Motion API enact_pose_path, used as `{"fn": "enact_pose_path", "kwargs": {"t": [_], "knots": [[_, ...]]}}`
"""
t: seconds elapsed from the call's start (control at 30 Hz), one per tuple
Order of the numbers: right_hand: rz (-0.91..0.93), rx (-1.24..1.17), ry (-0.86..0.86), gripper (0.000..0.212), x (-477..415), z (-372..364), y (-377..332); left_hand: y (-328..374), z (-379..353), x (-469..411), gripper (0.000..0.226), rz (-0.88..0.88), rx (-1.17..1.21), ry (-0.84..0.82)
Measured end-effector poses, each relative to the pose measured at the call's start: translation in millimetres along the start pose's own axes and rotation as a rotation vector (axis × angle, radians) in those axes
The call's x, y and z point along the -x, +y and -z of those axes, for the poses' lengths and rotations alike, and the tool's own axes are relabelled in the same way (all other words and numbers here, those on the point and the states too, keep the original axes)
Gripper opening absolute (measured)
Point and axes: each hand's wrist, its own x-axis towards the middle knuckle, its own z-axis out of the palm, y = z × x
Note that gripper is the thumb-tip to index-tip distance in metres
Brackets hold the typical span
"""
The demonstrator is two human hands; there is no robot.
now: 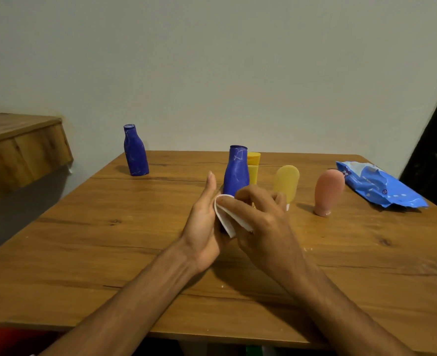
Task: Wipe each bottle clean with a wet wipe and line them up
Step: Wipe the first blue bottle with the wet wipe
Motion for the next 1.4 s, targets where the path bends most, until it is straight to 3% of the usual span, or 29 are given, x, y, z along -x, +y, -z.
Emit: {"fn": "enact_pose_path", "kwargs": {"t": [0.17,0.27,0.4,0.63,0.9,1.17,1.3,1.4], "knots": [[-0.107,0.088,0.021,0.033,-3,1,6,-5,-8,5,0.065,-0.026,-0.195,0.023],[-0.081,0.057,-0.038,0.034,-2,4,4,-5,-9,6,0.065,-0.034,-0.217,0.052],[-0.04,0.069,-0.046,0.03,-3,6,3,-4,-10,6,0.064,-0.033,-0.186,0.045],[-0.18,0.006,0.075,0.033,-3,5,6,2,-10,5,0.059,-0.016,-0.066,-0.029],[-0.065,-0.146,-0.096,0.035,0,6,8,9,-9,4,0.062,0.03,0.148,0.087],[-0.167,-0.223,-0.093,0.028,-1,4,15,17,-10,5,0.06,0.027,0.215,0.138],[-0.31,-0.314,-0.025,0.025,-2,2,15,19,-11,5,0.061,0.014,0.231,0.142],[-0.28,-0.378,-0.06,0.026,-3,5,12,21,-10,5,0.062,0.023,0.233,0.141]]}}
